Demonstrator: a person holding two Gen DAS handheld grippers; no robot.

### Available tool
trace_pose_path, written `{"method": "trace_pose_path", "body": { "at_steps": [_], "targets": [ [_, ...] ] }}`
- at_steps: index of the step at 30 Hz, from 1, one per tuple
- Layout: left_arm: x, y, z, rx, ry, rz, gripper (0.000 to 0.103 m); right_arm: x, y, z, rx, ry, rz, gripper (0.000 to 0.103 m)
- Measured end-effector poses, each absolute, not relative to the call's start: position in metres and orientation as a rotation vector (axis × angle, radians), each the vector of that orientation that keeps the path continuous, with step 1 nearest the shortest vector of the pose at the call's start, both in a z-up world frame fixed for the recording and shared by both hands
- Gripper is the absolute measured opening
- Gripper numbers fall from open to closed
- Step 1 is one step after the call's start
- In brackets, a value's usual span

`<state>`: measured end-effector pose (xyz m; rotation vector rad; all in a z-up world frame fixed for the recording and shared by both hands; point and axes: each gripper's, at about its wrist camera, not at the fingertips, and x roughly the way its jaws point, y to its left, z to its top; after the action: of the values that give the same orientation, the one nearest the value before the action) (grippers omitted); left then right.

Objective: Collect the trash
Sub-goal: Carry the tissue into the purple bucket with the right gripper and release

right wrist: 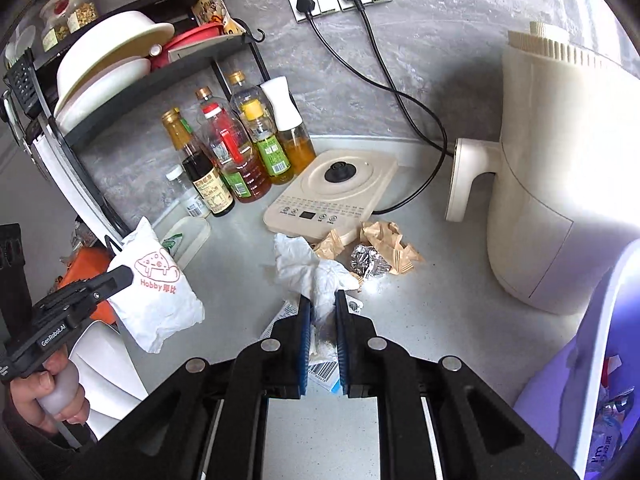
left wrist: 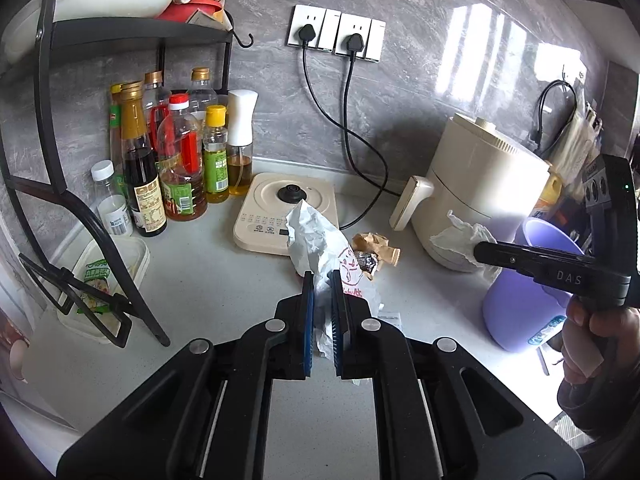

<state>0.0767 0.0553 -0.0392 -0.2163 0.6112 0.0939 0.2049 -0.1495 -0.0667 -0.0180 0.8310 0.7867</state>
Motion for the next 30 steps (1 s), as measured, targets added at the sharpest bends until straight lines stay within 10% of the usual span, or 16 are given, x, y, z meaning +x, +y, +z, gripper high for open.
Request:
{"method": "trace_pose_path", "body": {
  "at_steps": [19, 21, 24, 30],
  "targets": [
    [0.129, -0.043, -0.015, -0.168, 0.557, -0.200, 0.008, 0.180, -0.295, 0.004, 0.122, 0.638, 0.507, 0.014],
    [0.135, -0.056, -0.011, -0.161, 0.549, -0.236, 0.008, 0.178, -0.318, 0.007, 0.143, 0.616, 0.425, 0.024],
    [0.141, -0.079, -0.005, -0.151, 0.531, -0.289, 0.008, 0.169, -0.353, 0.010, 0.204, 0.567, 0.360, 0.073],
    [0.155, -0.117, 0.002, -0.137, 0.513, -0.374, 0.008, 0.159, -0.402, 0.005, 0.218, 0.582, 0.257, 0.073]
  ]
}}
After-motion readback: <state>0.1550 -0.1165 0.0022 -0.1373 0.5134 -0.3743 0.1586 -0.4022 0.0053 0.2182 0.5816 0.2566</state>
